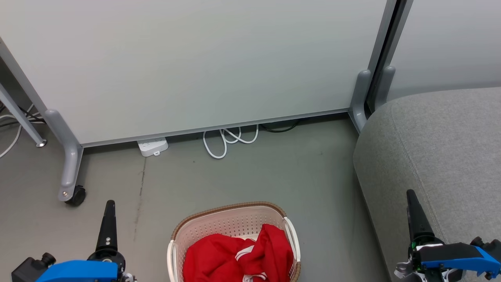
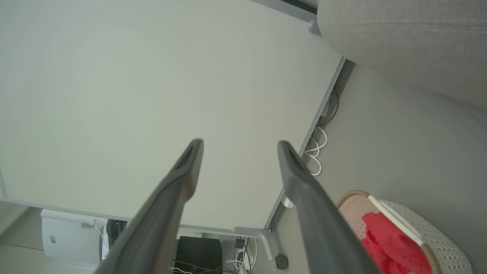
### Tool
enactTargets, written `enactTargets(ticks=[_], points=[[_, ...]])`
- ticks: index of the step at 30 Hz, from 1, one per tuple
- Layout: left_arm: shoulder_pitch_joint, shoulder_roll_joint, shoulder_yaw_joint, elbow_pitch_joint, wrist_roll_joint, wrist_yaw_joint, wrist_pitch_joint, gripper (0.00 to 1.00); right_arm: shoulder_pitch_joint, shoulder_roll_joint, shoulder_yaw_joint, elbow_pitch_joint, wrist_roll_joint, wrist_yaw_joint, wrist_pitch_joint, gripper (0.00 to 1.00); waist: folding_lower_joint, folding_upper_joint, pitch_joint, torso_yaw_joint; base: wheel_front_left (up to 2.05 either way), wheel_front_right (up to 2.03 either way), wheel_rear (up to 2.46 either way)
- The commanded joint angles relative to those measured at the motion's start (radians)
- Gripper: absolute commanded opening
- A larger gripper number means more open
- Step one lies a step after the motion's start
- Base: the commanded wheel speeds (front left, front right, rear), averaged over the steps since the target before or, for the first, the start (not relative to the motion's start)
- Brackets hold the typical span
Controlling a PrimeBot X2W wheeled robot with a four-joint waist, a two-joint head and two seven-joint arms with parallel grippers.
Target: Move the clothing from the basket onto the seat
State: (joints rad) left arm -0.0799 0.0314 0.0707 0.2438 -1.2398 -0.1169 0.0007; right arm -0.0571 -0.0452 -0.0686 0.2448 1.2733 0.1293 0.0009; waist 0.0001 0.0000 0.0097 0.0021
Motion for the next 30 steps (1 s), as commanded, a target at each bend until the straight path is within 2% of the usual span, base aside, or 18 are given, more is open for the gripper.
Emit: enactTargets(ticks=[1, 12, 13, 15, 30], points=[[-0.032, 0.011, -0.01, -0.025, 0.051, 0.002, -0.013, 1.0, -0.02, -0.003, 0.008, -0.023, -0.045, 0.001, -0.012, 1.0, -0.0001, 0.0, 0.0, 0.0, 0.0, 0.0, 0.0], [-0.04, 0.013, -0.062, -0.038, 0.29, 0.022, -0.054, 1.0, -0.024, -0.004, 0.043, -0.026, -0.25, 0.002, -0.054, 1.0, -0.0001, 0.0, 0.002, 0.001, 0.0, 0.0, 0.0], [-0.042, 0.014, -0.083, -0.035, 0.376, 0.029, -0.072, 1.0, -0.027, -0.004, 0.056, -0.023, -0.328, 0.002, -0.071, 1.0, -0.0001, 0.0, 0.002, 0.002, 0.0, 0.0, 0.0], [-0.042, 0.014, -0.083, -0.035, 0.376, 0.029, -0.072, 1.0, -0.027, -0.004, 0.056, -0.023, -0.328, 0.002, -0.071, 1.0, -0.0001, 0.0, 0.002, 0.002, 0.0, 0.0, 0.0], [-0.056, 0.016, -0.125, -0.008, 0.607, 0.041, -0.122, 1.0, -0.03, -0.005, 0.087, -0.006, -0.542, 0.002, -0.122, 1.0, -0.0001, 0.0, 0.004, 0.004, 0.0, 0.0, 0.0]])
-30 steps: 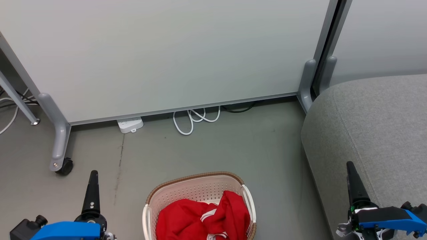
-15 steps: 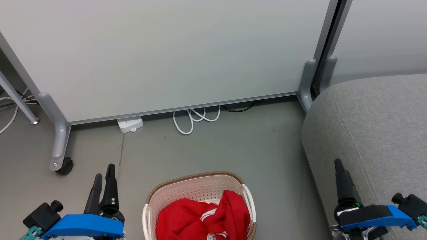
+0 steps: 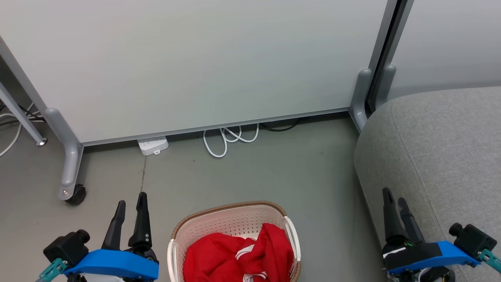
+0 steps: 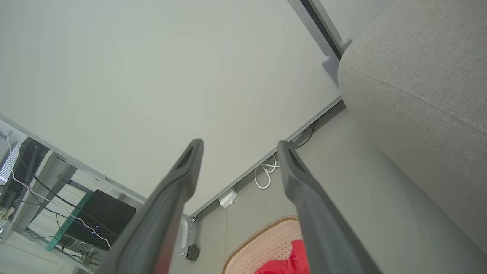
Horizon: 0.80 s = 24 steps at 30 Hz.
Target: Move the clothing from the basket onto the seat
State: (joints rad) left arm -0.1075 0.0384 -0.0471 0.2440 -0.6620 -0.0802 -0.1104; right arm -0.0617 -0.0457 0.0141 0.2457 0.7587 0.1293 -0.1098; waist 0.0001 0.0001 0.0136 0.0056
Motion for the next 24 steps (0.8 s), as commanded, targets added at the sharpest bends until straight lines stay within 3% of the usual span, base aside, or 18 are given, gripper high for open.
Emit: enactTargets(ticks=[1, 24], points=[[-0.029, 0.009, -0.009, -0.007, 0.041, 0.005, -0.013, 1.0, -0.026, -0.005, 0.006, -0.006, -0.038, 0.002, -0.014, 1.0, -0.0001, -0.0001, 0.0, 0.0, 0.0, 0.0, 0.0], [-0.034, 0.012, -0.037, 0.016, 0.286, 0.008, -0.071, 1.0, -0.026, -0.005, 0.04, 0.017, -0.27, 0.002, -0.071, 1.0, -0.0001, -0.0001, 0.0, 0.006, 0.0, 0.0, 0.0]])
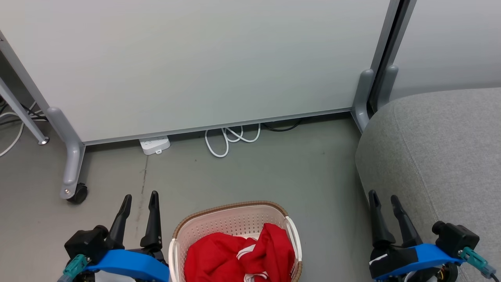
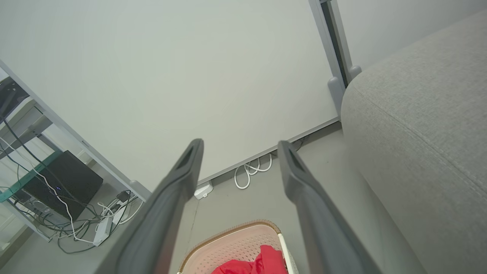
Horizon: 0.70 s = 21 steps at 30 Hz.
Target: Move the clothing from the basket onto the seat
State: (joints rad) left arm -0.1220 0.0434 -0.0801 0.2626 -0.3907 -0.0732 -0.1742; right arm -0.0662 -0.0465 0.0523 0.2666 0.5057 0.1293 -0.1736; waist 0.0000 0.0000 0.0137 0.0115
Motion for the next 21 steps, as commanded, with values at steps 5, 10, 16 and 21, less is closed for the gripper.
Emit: enactTargets(ticks=[5, 10, 16, 21], points=[[-0.021, 0.007, -0.008, 0.005, 0.057, -0.001, -0.018, 1.0, -0.023, -0.005, 0.008, 0.003, -0.062, 0.002, -0.018, 1.0, 0.0, 0.0, 0.0, 0.002, 0.0, 0.0, 0.0], [-0.022, 0.007, -0.01, 0.015, 0.092, -0.004, -0.03, 1.0, -0.024, -0.005, 0.013, 0.011, -0.108, 0.002, -0.03, 1.0, 0.0, 0.0, -0.001, 0.003, 0.0, 0.0, 0.0], [-0.023, 0.008, -0.015, 0.026, 0.136, -0.007, -0.043, 1.0, -0.022, -0.005, 0.02, 0.017, -0.158, 0.002, -0.043, 1.0, 0.0, 0.0, -0.002, 0.004, 0.0, 0.0, 0.0], [-0.026, 0.008, -0.022, 0.036, 0.17, -0.008, -0.053, 1.0, -0.022, -0.005, 0.024, 0.02, -0.196, 0.002, -0.054, 1.0, 0.0, 0.0, -0.002, 0.004, 0.0, 0.0, 0.0]])
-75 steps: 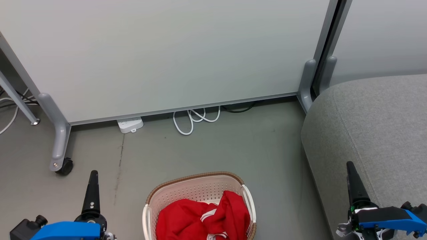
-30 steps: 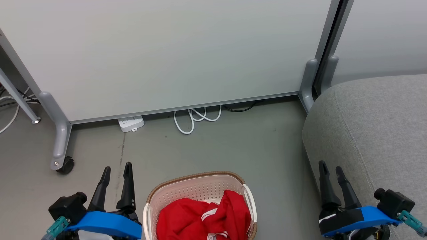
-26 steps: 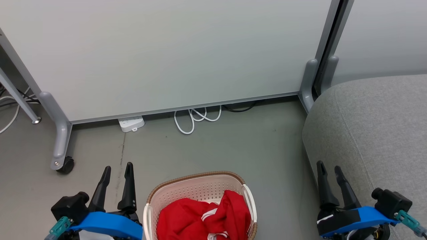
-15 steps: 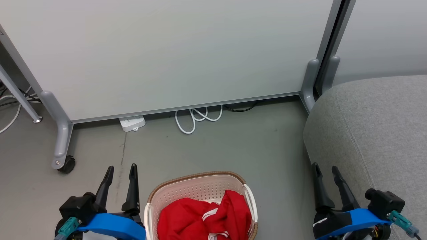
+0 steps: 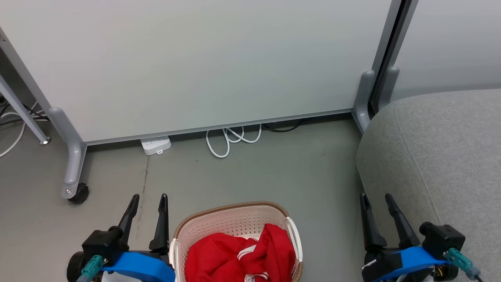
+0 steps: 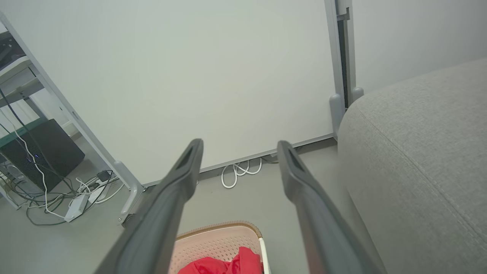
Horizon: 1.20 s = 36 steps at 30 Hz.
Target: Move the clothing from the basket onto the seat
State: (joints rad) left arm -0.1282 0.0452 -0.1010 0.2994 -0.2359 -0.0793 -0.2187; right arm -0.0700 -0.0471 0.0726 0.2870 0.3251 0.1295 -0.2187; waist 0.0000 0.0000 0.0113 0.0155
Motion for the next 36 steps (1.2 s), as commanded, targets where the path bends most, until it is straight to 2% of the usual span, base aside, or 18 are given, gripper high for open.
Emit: enactTargets(ticks=[1, 22, 36], points=[[-0.02, 0.007, -0.004, 0.001, 0.023, -0.002, -0.01, 1.0, -0.018, -0.005, 0.004, 0.001, -0.024, 0.002, -0.01, 1.0, 0.0, 0.0, 0.0, 0.001, 0.0, 0.0, 0.0], [-0.024, 0.008, -0.022, 0.046, 0.144, -0.006, -0.05, 1.0, -0.015, -0.005, 0.014, 0.025, -0.171, 0.002, -0.049, 1.0, 0.0, 0.0, -0.004, 0.008, 0.0, 0.0, 0.0], [-0.026, 0.008, -0.019, 0.062, 0.124, -0.014, -0.048, 1.0, -0.016, -0.005, 0.004, 0.034, -0.159, 0.001, -0.048, 1.0, 0.0, 0.0, -0.004, 0.01, 0.0, 0.0, 0.0]])
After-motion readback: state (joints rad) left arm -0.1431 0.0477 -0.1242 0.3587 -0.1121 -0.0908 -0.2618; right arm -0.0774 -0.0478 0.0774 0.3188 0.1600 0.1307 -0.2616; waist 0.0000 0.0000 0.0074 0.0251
